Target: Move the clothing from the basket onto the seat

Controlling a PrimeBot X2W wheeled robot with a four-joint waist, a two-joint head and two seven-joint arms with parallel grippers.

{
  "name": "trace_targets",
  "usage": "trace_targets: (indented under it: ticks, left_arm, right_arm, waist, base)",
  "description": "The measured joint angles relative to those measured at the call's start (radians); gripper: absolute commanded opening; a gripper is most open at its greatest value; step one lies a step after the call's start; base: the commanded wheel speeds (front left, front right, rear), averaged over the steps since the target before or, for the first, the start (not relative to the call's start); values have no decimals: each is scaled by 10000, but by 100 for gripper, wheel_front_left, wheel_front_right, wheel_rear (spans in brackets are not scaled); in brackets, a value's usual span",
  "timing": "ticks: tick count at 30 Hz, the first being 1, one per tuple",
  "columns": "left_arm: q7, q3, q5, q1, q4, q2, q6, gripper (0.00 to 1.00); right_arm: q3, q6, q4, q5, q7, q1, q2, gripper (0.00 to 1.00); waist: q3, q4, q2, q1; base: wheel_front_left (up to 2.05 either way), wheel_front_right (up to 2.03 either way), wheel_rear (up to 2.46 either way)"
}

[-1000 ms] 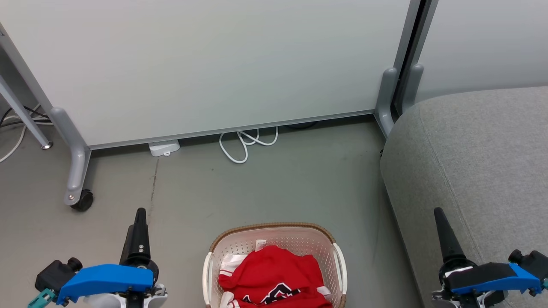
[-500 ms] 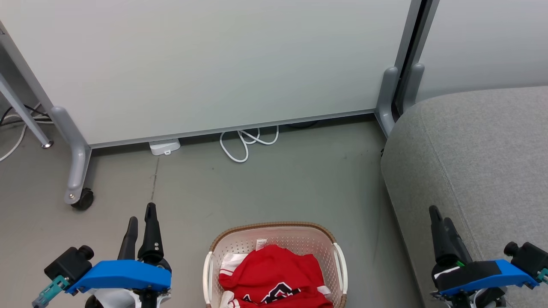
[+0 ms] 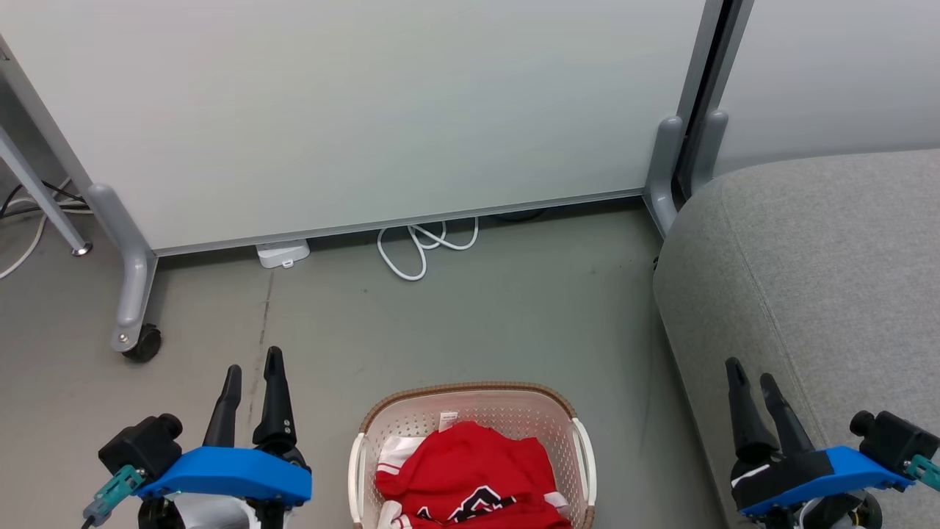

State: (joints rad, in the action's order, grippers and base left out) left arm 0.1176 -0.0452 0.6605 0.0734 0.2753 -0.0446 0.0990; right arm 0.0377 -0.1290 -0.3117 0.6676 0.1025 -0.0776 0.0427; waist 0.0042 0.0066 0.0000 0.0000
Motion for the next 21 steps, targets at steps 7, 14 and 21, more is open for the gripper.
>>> trace_targets:
  ticks: [7,14,21]
  left_arm:
    - [194,-58,-750,57,140,-17,44,100]
    - [380,-125,-1413,73,280,-23,73,100]
    - [533,-182,-2040,150,447,-29,92,100]
  right_arm:
    - [-25,0,2,-769,90,-3,2,100]
    - [-48,0,4,-1490,178,-9,4,100]
    - [-50,-2,10,-2111,282,-9,10,100]
  waist:
    - [-22,15,0,0]
    - [-25,13,0,0]
    - [-34,9,0,0]
  base:
    - [0,0,0]
    - [0,0,0]
    - [0,0,0]
